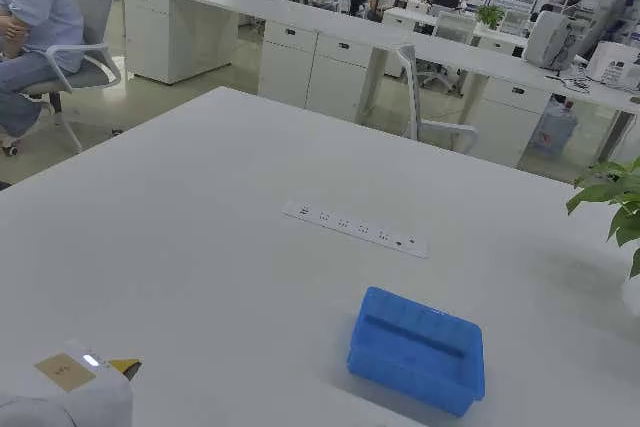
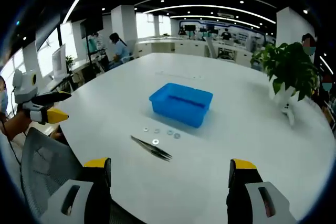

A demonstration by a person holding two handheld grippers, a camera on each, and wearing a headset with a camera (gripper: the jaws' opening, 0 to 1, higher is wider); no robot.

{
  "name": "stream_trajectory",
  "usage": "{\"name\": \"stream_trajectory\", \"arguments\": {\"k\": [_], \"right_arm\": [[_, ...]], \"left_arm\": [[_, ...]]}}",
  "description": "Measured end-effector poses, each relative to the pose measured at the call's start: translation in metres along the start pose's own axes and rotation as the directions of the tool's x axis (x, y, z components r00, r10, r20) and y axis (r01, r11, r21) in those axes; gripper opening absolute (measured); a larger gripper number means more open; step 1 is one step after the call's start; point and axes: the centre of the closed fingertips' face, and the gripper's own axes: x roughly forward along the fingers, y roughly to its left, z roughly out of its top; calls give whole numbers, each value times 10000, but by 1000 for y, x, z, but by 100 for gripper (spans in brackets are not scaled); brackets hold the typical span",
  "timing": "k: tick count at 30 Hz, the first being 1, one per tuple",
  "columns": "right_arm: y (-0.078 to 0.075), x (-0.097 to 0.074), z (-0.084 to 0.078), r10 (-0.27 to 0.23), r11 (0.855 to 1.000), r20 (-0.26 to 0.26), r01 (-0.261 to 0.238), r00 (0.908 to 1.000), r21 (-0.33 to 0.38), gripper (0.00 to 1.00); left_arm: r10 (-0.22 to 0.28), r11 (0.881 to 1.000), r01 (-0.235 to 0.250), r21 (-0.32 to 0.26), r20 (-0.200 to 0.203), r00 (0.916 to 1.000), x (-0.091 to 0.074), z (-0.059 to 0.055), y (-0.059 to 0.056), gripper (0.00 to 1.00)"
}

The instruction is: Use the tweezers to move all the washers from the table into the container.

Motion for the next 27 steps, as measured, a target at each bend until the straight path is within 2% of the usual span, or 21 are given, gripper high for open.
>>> {"name": "stream_trajectory", "arguments": {"k": [5, 13, 27], "right_arm": [[-7, -5, -2, -196, 9998, 58, 196, 9998, 10, 92], [-16, -7, -10, -383, 9991, -17, 384, 9993, 163, 92], [-13, -4, -10, -262, 9995, -143, 264, 9996, 166, 92]], "left_arm": [[-100, 9999, 101, -110, 57, 9999, -1, 0, -2, 99], [-192, 9997, 190, 161, 108, 9998, 0, 4, -7, 99], [-172, 9993, 168, 339, 106, 9998, 4, 3, -5, 97]]}}
